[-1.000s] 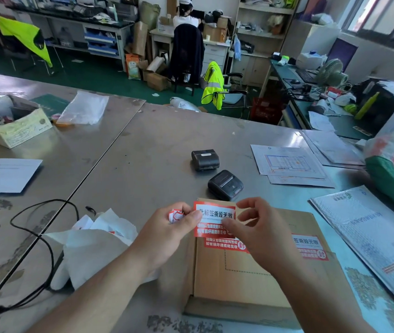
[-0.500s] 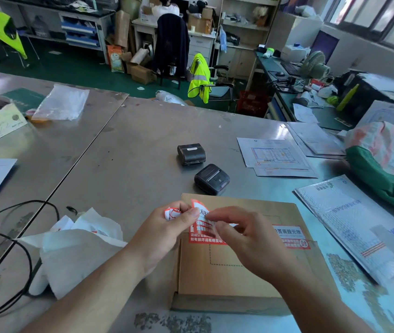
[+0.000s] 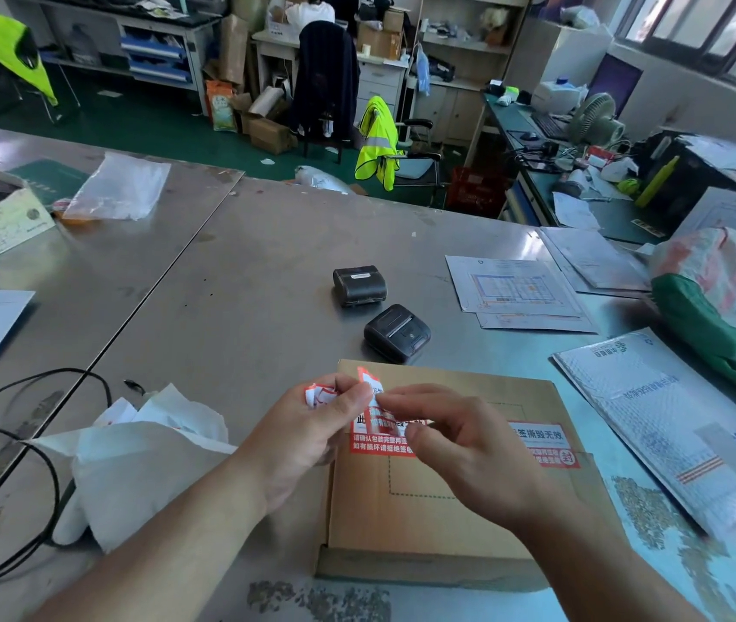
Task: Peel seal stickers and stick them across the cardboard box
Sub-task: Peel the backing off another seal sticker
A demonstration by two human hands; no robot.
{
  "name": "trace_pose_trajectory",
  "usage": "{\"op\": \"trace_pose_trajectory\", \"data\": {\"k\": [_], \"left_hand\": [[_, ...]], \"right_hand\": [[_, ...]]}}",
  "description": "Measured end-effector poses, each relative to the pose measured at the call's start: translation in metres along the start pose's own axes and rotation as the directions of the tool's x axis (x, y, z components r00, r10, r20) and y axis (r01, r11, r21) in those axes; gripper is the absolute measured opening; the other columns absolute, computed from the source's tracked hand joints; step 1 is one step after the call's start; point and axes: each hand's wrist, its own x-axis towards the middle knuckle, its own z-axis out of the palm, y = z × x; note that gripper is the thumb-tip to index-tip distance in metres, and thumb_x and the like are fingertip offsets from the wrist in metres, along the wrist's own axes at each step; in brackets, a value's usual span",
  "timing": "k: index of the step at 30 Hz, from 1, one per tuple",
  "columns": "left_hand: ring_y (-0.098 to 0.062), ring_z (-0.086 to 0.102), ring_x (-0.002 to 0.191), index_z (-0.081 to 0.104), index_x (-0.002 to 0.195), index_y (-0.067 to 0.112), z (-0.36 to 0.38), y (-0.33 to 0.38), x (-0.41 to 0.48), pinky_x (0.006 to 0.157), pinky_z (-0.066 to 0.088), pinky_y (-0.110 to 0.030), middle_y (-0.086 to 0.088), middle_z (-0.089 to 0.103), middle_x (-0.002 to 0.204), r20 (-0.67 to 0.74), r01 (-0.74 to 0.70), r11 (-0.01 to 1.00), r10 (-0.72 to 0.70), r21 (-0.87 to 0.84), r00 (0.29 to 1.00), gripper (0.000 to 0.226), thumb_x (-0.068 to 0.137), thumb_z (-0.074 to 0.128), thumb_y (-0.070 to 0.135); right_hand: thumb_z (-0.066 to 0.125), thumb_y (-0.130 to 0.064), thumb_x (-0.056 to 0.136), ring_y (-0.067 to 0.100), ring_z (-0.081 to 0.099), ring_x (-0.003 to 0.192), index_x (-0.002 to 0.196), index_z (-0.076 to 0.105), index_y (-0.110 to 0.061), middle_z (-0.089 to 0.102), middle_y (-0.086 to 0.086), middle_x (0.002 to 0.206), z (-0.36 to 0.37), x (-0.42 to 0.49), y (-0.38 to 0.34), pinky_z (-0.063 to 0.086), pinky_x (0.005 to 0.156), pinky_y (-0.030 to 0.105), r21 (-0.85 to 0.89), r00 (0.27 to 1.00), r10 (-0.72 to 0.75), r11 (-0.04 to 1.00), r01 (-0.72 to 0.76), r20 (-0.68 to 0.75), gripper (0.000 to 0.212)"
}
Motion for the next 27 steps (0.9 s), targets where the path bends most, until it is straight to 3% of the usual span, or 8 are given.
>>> {"op": "trace_pose_trajectory", "data": {"k": [5, 9, 12, 15, 17, 21, 24, 27], "left_hand": [[-0.001, 0.034, 0.038, 0.060, 0.111, -0.008, -0.007, -0.003, 0.002, 0.042, 0.024, -0.015, 0.008, 0.049, 0.048, 0.004, 0.005, 0.999, -0.005, -0.042, 1.000, 0.059, 0.079, 0.058, 0.041], [-0.008, 0.036, 0.048, 0.063, 0.108, -0.001, -0.014, -0.005, 0.004, 0.045, 0.027, -0.017, -0.014, 0.048, 0.068, -0.014, -0.036, 0.998, 0.035, -0.049, 0.999, 0.078, 0.063, 0.077, 0.062], [-0.009, 0.047, 0.053, 0.066, 0.104, 0.004, -0.017, -0.008, 0.005, 0.047, 0.033, -0.016, -0.008, 0.061, 0.071, 0.011, -0.045, 0.998, 0.045, -0.044, 0.999, 0.094, 0.043, 0.080, 0.074], [-0.002, 0.055, 0.048, 0.064, 0.108, 0.003, -0.017, -0.005, 0.004, 0.045, 0.039, -0.013, 0.003, 0.067, 0.064, 0.043, -0.033, 0.996, 0.036, -0.077, 0.998, 0.097, 0.042, 0.080, 0.073], [-0.003, 0.054, 0.046, 0.064, 0.108, 0.001, -0.017, -0.006, 0.005, 0.044, 0.038, -0.014, 0.001, 0.065, 0.063, 0.045, -0.031, 0.994, 0.036, -0.106, 0.998, 0.098, 0.042, 0.081, 0.072], [-0.004, 0.042, 0.042, 0.064, 0.106, -0.001, -0.020, -0.009, 0.008, 0.042, 0.030, -0.016, 0.000, 0.057, 0.059, 0.048, -0.026, 0.994, 0.031, -0.105, 0.998, 0.097, 0.044, 0.082, 0.071], [-0.010, 0.041, 0.048, 0.065, 0.107, -0.001, -0.022, -0.011, 0.009, 0.044, 0.029, -0.017, -0.012, 0.055, 0.068, 0.026, -0.028, 0.995, 0.031, -0.092, 0.999, 0.100, 0.041, 0.083, 0.071], [-0.019, 0.040, 0.059, 0.073, 0.096, 0.011, -0.022, -0.012, 0.008, 0.047, 0.028, -0.021, -0.020, 0.054, 0.080, 0.035, -0.043, 0.996, 0.046, -0.082, 0.998, 0.085, 0.039, 0.082, 0.073]], "right_hand": [[0.051, -0.022, 0.086, 0.000, 0.064, 0.111, 0.116, 0.075, -0.028, 0.070, -0.021, 0.117, -0.001, 0.003, 0.002, 0.052, 0.094, 0.029, 0.065, 1.000, -0.004, 0.998, 0.004, 0.004, 0.038], [0.051, -0.023, 0.086, 0.002, 0.064, 0.112, 0.117, 0.075, -0.027, 0.070, -0.022, 0.118, -0.003, 0.003, 0.001, 0.051, 0.089, 0.025, 0.104, 0.999, -0.031, 0.994, 0.028, 0.030, 0.038], [0.051, -0.030, 0.084, 0.002, 0.064, 0.114, 0.118, 0.074, -0.026, 0.069, -0.021, 0.120, -0.004, 0.004, 0.000, 0.051, 0.091, 0.026, 0.091, 0.998, -0.058, 0.994, 0.055, 0.038, 0.041], [0.053, -0.024, 0.085, 0.001, 0.063, 0.114, 0.117, 0.074, -0.027, 0.070, -0.021, 0.119, -0.004, 0.004, -0.001, 0.051, 0.093, 0.025, 0.091, 0.998, -0.062, 0.994, 0.059, 0.033, 0.038], [0.053, -0.023, 0.086, 0.001, 0.064, 0.114, 0.116, 0.075, -0.028, 0.070, -0.021, 0.118, -0.005, 0.004, -0.001, 0.051, 0.093, 0.026, 0.087, 0.998, -0.059, 0.995, 0.056, 0.033, 0.038], [0.050, -0.037, 0.082, 0.003, 0.063, 0.115, 0.116, 0.075, -0.030, 0.069, -0.019, 0.121, -0.005, 0.005, -0.001, 0.052, 0.095, 0.036, 0.059, 0.998, -0.050, 0.997, 0.048, 0.041, 0.042], [0.049, -0.041, 0.081, 0.004, 0.063, 0.114, 0.116, 0.075, -0.032, 0.069, -0.020, 0.121, -0.005, 0.005, -0.002, 0.053, 0.094, 0.041, 0.054, 0.998, -0.046, 0.998, 0.043, 0.049, 0.044], [0.050, -0.040, 0.082, 0.006, 0.064, 0.114, 0.116, 0.075, -0.031, 0.069, -0.018, 0.121, -0.004, 0.004, -0.002, 0.053, 0.094, 0.041, 0.061, 0.997, -0.056, 0.997, 0.052, 0.057, 0.043]]}}
